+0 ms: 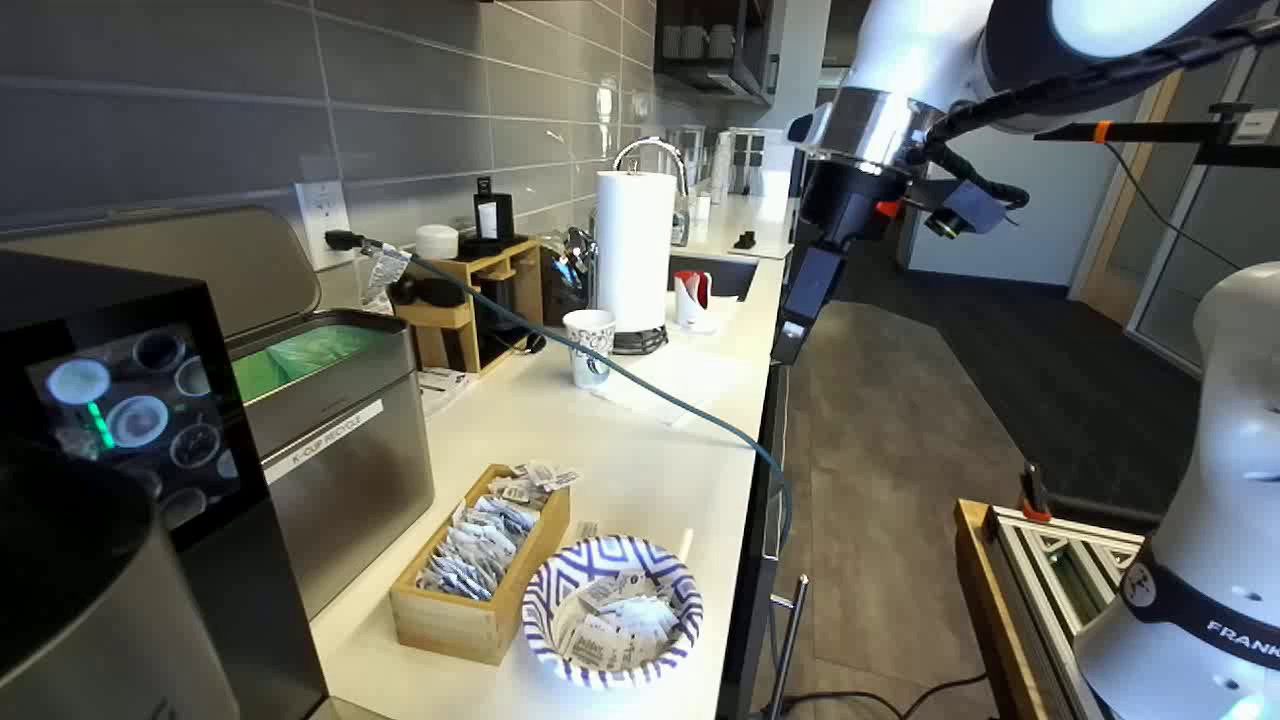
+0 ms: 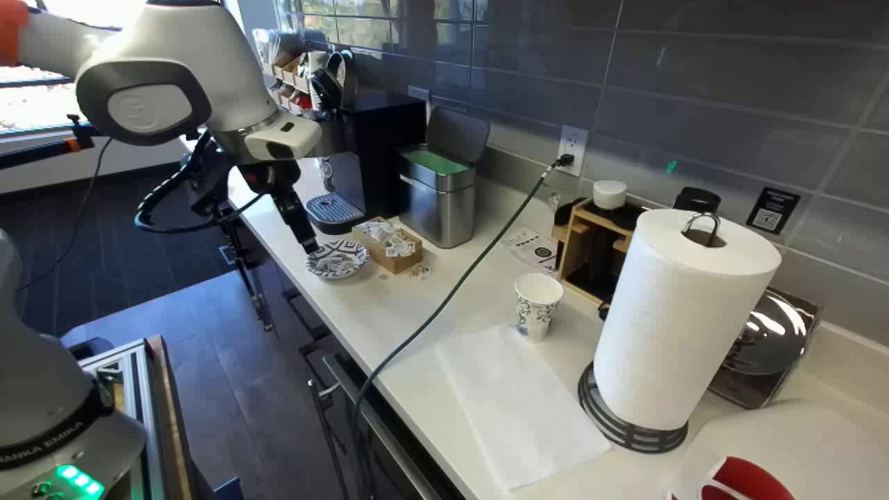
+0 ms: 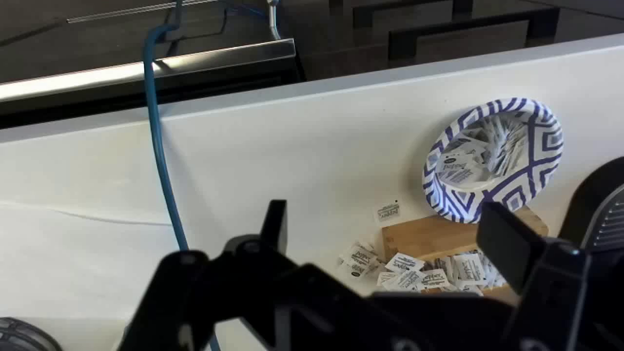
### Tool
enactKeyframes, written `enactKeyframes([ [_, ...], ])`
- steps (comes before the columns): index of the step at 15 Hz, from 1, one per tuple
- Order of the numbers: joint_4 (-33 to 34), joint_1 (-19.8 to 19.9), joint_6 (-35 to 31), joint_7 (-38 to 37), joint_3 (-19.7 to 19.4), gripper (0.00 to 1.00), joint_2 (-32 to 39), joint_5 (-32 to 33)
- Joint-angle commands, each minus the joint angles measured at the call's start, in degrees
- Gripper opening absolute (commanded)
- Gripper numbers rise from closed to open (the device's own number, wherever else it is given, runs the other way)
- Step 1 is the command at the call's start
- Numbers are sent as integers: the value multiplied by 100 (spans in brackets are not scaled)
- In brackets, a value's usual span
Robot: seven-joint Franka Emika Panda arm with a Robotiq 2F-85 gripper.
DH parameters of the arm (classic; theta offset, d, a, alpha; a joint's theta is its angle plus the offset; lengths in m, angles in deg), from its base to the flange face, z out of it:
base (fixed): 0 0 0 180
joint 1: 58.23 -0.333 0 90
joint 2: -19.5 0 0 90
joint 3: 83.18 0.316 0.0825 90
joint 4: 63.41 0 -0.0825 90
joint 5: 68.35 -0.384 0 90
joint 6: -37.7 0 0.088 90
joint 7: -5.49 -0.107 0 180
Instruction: Put some of the contents of the white plate into the wooden bowl
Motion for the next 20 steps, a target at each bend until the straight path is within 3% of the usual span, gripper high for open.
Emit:
enactKeyframes([
  [1, -14, 37, 22, 24, 35, 100, 8, -30],
  [13, -47, 37, 22, 24, 36, 100, 17, -30],
  [20, 153, -638, -81, -326, 961, 100, 538, -54],
])
